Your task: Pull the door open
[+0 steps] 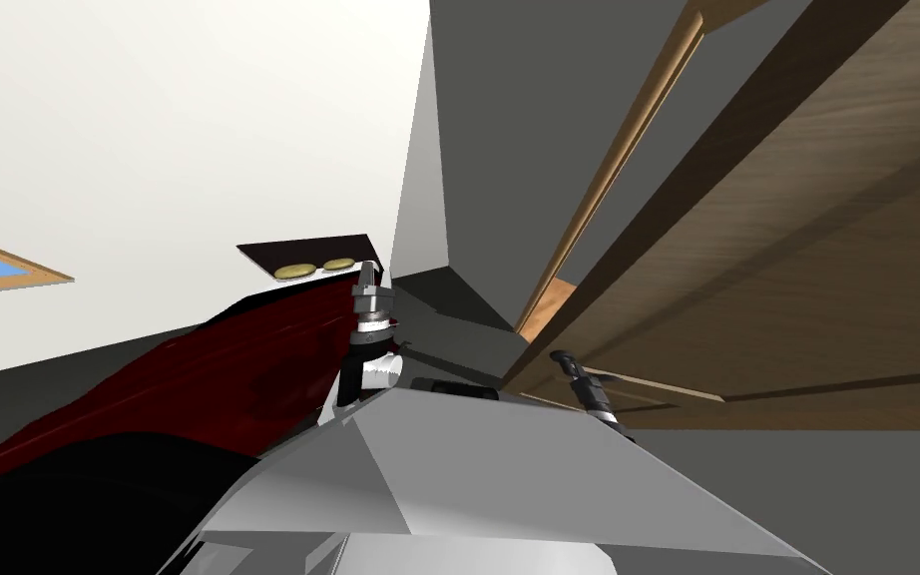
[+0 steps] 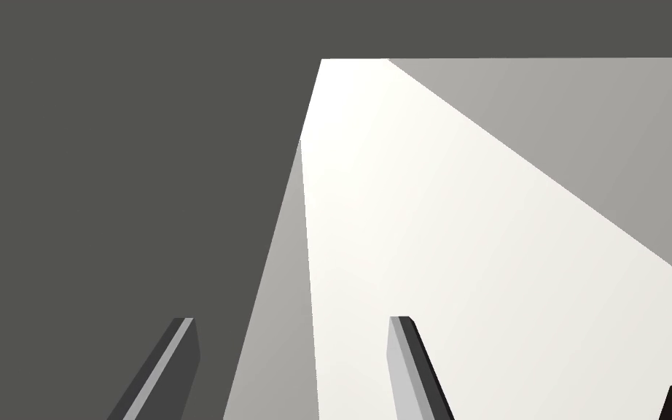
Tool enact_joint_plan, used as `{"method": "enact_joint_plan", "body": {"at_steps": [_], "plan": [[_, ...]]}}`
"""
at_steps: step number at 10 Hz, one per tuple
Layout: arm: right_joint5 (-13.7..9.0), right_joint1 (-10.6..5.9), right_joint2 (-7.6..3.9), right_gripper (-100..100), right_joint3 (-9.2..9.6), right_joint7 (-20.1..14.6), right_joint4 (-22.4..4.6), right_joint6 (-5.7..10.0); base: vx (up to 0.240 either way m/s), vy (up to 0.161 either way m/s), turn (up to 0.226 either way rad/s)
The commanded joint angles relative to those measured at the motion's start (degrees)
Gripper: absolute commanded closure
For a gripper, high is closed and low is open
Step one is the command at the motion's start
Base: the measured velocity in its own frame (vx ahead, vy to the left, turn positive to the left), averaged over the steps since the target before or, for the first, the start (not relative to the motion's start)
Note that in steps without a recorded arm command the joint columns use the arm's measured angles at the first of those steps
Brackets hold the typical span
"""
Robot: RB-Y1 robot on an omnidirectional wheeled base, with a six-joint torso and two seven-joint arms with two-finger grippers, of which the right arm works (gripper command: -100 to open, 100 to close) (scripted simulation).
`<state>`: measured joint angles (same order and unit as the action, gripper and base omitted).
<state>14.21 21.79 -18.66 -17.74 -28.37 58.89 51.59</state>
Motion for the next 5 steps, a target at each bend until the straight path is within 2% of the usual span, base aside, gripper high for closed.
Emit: {"method": "enact_joint_plan", "body": {"at_steps": [1, 5], "plan": [[0.3, 0.41, -0.42, 100, -0.14, -0.5, -0.5, 1.27, -0.16, -0.018, 0.129], [1.2, 1.48, -1.52, 100, -0.49, -1.7, -1.9, 4.62, -0.209, -0.045, 0.156]]}}
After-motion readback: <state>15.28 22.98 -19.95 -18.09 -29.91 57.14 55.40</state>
